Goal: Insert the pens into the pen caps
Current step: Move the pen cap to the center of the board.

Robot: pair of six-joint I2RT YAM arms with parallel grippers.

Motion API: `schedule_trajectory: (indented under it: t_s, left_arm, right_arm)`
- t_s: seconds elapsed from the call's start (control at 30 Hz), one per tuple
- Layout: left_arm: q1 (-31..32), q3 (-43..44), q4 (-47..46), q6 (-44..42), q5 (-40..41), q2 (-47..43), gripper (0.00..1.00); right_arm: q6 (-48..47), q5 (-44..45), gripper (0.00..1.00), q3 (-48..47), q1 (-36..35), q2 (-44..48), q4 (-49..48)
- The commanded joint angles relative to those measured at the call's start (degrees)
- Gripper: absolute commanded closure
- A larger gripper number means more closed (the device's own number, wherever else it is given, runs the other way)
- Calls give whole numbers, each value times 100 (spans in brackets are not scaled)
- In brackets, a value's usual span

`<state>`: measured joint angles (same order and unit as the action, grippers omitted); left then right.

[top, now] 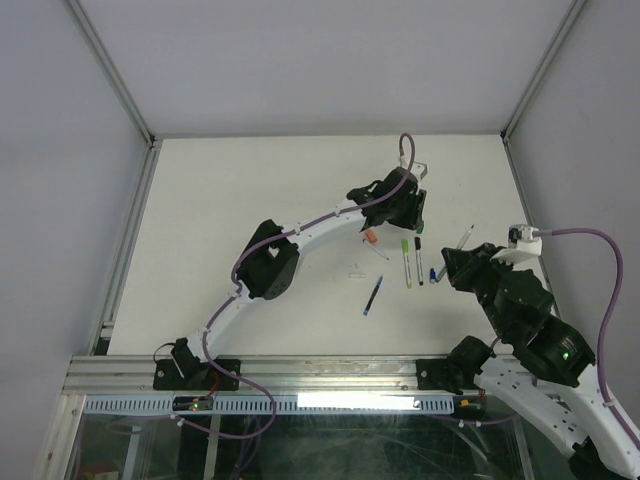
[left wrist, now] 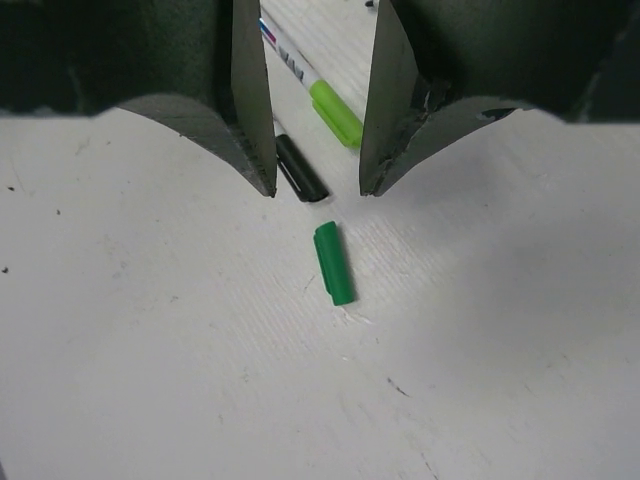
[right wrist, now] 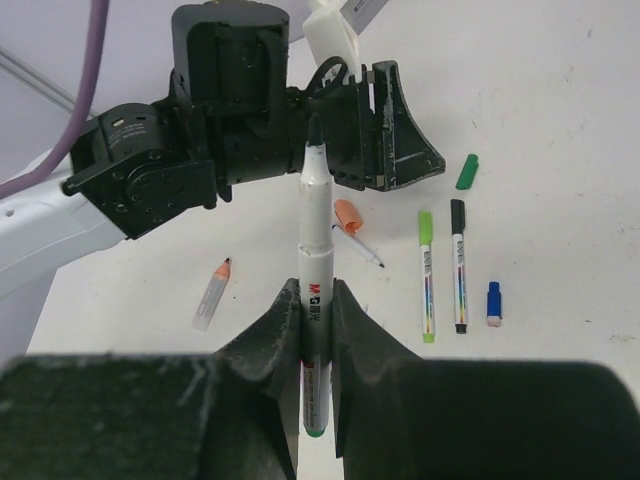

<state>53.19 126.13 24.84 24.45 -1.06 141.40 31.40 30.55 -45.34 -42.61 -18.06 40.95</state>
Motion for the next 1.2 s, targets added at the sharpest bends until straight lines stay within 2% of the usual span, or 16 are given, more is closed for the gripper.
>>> schedule_trajectory:
  t_s: [0.0, 0.27, 0.53, 0.97, 1.17]
  left_arm:
    - [43, 596, 126, -224, 404, 237, 60]
    - [72, 1217, 113, -309, 516, 789, 55]
    - [199, 1310, -227, -401, 694, 983, 49]
    - [278, 1557, -293, -596, 919, 1371, 50]
    - [297, 1582, -201, -715, 1057, 1500, 54]
  right_arm:
    - [-13, 78, 100, -188, -2, 94, 13]
    - [-32, 48, 100, -142, -2, 144, 104]
    - [-99, 23, 100, -115, -9, 166, 148]
    - [-94, -40, 100, -80, -6, 236, 245]
    - [-72, 8, 100, -39, -3, 309, 291]
